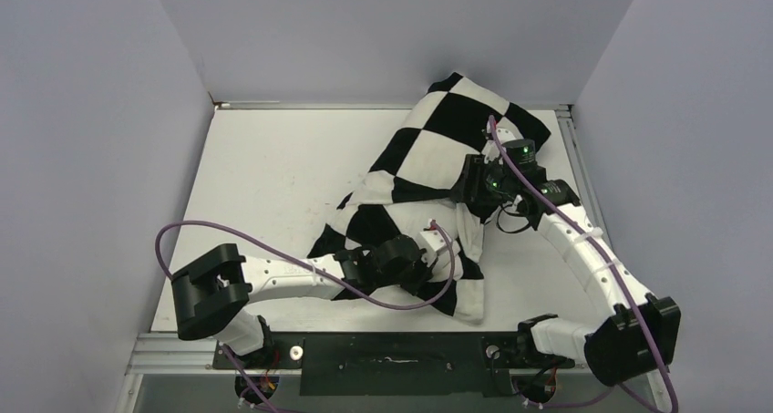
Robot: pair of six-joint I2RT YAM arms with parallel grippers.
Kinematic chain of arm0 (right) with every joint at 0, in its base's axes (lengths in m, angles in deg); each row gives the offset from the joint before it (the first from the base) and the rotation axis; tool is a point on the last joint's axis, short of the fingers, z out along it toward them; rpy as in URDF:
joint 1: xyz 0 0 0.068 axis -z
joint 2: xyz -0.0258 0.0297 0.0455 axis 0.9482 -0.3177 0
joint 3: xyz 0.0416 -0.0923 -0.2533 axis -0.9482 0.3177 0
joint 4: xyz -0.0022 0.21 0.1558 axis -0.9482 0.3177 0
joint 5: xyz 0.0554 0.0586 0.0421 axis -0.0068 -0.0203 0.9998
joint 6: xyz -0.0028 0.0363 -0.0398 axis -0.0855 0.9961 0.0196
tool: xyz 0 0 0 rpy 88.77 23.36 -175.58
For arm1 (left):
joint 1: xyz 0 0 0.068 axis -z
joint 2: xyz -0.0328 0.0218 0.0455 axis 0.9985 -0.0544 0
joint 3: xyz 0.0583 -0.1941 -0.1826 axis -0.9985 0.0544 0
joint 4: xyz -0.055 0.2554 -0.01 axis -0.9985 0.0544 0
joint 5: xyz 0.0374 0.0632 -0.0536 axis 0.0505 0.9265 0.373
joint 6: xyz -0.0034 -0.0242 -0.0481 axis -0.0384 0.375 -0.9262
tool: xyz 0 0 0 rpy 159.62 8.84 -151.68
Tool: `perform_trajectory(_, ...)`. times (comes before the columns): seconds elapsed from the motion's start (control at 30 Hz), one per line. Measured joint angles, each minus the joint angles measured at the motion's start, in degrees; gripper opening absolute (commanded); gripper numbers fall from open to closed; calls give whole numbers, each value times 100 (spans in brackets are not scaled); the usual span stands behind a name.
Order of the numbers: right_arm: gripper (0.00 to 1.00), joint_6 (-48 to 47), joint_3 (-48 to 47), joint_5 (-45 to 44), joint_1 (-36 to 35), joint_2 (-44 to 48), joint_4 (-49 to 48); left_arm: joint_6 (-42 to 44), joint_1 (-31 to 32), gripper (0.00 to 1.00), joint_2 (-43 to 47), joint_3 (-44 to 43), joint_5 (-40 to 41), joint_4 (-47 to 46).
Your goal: Remove the pillowcase from the pillow
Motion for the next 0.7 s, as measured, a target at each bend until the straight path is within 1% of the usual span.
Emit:
perform_trajectory(0.13, 54, -11, -17, -59, -417, 566, 424, -66, 9, 7, 221, 282, 70, -319)
perform_trajectory(0.27, 54, 24, 13, -22, -804, 918, 820, -87, 17, 7, 376, 498, 101, -553)
perform_trajectory(0.47, 54, 219, 557, 210, -970, 1235, 953, -166, 20, 7, 446, 638, 101, -754)
perform_trajectory(0.7, 55, 505, 1145, 404, -1121, 1163, 682, -188, 20, 8, 483, 693, 101, -848)
